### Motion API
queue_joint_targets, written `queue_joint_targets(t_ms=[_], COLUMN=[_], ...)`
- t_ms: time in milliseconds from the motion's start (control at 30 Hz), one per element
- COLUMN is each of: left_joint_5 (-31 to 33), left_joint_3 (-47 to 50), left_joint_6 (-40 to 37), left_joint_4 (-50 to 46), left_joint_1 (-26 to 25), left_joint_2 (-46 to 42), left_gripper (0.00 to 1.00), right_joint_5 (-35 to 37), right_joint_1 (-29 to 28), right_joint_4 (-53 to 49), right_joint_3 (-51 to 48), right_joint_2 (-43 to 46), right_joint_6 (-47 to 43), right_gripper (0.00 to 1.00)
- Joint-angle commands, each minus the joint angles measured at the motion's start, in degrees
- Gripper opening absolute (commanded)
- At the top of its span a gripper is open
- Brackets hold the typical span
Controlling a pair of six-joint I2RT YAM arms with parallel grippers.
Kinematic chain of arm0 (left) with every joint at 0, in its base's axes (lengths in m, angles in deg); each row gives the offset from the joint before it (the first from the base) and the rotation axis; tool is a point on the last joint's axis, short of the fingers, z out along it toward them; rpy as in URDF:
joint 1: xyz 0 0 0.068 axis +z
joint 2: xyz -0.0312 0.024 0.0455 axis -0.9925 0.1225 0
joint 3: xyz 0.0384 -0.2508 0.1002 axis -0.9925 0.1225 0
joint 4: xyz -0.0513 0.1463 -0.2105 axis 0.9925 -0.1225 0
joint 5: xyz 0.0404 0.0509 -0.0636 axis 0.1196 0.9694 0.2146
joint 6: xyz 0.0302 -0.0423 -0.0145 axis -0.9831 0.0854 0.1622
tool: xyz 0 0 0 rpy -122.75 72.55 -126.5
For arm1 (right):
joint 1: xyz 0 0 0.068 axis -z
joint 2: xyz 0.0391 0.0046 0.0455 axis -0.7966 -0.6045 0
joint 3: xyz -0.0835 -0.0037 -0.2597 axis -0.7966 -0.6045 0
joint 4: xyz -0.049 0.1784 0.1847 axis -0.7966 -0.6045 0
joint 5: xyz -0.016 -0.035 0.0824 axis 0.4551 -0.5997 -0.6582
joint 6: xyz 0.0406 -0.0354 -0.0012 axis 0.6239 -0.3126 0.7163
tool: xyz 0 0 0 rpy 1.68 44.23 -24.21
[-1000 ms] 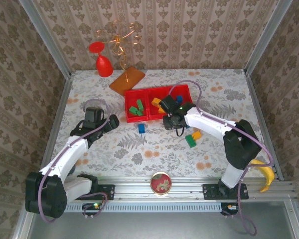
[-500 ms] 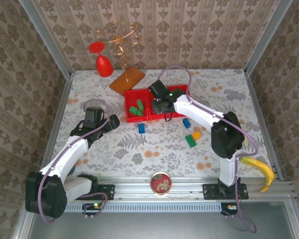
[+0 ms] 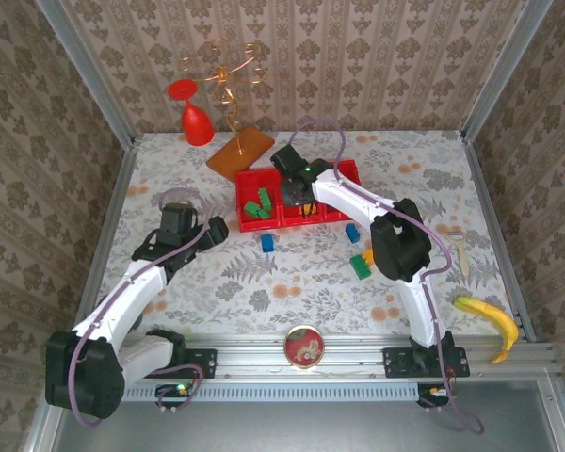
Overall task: Sort the legos into containers by color
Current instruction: Place the lego in the container.
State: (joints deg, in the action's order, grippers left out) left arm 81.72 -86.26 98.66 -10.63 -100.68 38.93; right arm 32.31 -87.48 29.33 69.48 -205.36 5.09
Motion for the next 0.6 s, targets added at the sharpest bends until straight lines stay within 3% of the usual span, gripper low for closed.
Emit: queue_joint_targets(t_ms=[0, 267, 567], left_joint_5=[0.76, 7.00, 9.88], left_joint_3=[0.31, -1.95, -5.04], left_joint_6=[0.00, 1.67, 2.76], left_joint_4=[0.78, -0.73, -0.67], left_joint_1=[-2.69, -12.43, -20.02], left_joint_2=[-0.46, 1.92, 6.31], left_gripper=[1.00, 1.00, 0.94], right_joint_5=[-0.46, -1.51, -1.50], right_joint_1=[0.57, 0.57, 0.57], right_joint_4=[-0.58, 0.60, 5.64], right_joint_3=[1.73, -1.70, -15.72], right_joint_2=[-0.58, 4.70, 19.33], right_joint_6=[-0.63, -1.12, 1.30], right_gripper=[0.47, 0.53, 0.64])
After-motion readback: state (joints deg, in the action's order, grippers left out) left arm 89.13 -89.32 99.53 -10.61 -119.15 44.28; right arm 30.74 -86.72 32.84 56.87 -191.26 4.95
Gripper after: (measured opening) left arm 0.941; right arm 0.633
